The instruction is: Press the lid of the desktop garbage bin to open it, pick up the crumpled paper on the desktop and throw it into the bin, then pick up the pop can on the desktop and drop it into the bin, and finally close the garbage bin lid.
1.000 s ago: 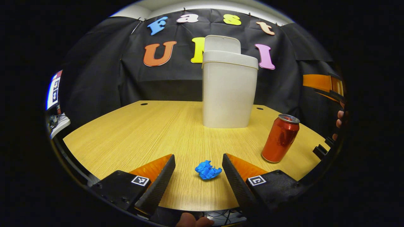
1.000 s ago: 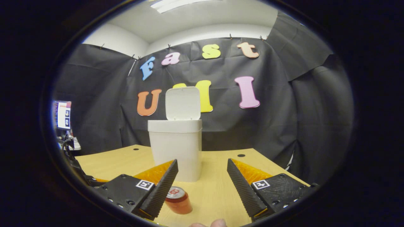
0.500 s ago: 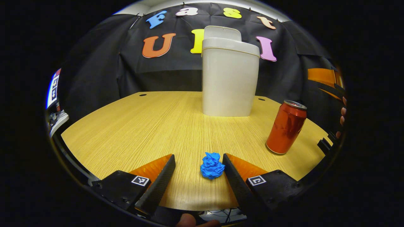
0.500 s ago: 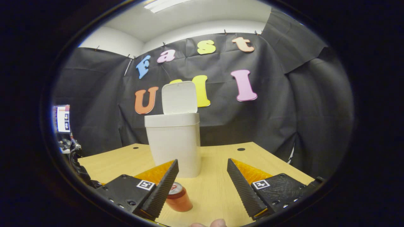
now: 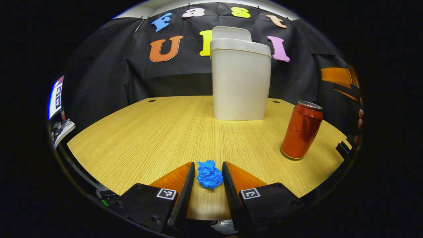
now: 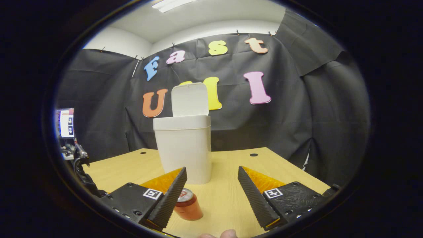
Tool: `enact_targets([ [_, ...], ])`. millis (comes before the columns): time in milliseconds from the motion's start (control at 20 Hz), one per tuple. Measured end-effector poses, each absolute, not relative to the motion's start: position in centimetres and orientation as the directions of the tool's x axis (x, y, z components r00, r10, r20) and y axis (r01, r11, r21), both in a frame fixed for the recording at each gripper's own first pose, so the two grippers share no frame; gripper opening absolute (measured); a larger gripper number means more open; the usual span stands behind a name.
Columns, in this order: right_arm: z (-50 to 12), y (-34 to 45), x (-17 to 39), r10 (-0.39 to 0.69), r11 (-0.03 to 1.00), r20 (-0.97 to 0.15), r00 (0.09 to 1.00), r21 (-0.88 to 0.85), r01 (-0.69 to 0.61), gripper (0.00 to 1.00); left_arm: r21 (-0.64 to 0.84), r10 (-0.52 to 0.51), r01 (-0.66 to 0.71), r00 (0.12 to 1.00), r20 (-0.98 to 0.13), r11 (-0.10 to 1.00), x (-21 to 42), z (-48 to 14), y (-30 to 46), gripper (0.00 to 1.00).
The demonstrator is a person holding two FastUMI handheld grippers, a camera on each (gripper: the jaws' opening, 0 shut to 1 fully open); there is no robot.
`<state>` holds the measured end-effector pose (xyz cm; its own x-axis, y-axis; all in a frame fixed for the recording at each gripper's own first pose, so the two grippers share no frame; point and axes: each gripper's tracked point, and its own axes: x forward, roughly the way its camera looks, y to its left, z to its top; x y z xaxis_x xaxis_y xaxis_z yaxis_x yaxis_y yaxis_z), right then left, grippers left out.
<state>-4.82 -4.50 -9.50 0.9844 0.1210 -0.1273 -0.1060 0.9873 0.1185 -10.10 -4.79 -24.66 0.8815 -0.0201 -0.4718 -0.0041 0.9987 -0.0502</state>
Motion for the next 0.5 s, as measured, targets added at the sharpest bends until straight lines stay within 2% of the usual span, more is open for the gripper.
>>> enact_targets([
  [50, -9.5, -4.5, -4.9, 0.121, 0.987, -0.125, 0.985, 0.119, -0.106, 0.96, -0.051, -0.023, -0.002, 0.882, -0.471, 0.999, -10.0, -24.7, -4.8, 0.52],
  [100, -9.5, -4.4, -4.9, 0.123, 0.987, -0.126, 0.984, 0.119, -0.108, 0.96, -0.052, -0.026, 0.002, 0.883, -0.469, 0.999, -10.0, -24.7, -4.9, 0.45],
  [200, -9.5, -4.0, -5.0, 0.128, 0.987, -0.127, 0.984, 0.116, -0.113, 0.96, -0.053, -0.032, 0.009, 0.887, -0.461, 0.999, -10.0, -24.4, -5.0, 0.38],
  [300, -9.7, -3.5, -5.2, 0.139, 0.986, -0.133, 0.981, 0.112, -0.124, 0.99, -0.052, -0.04, 0.019, 0.888, -0.459, 0.998, -9.9, -24.4, -5.3, 0.35],
  [500, -9.8, -2.3, -5.9, 0.168, 0.982, -0.131, 0.977, 0.109, -0.154, 0.96, -0.066, -0.053, 0.026, 0.894, -0.444, 0.998, -9.7, -23.5, -5.6, 0.33],
])
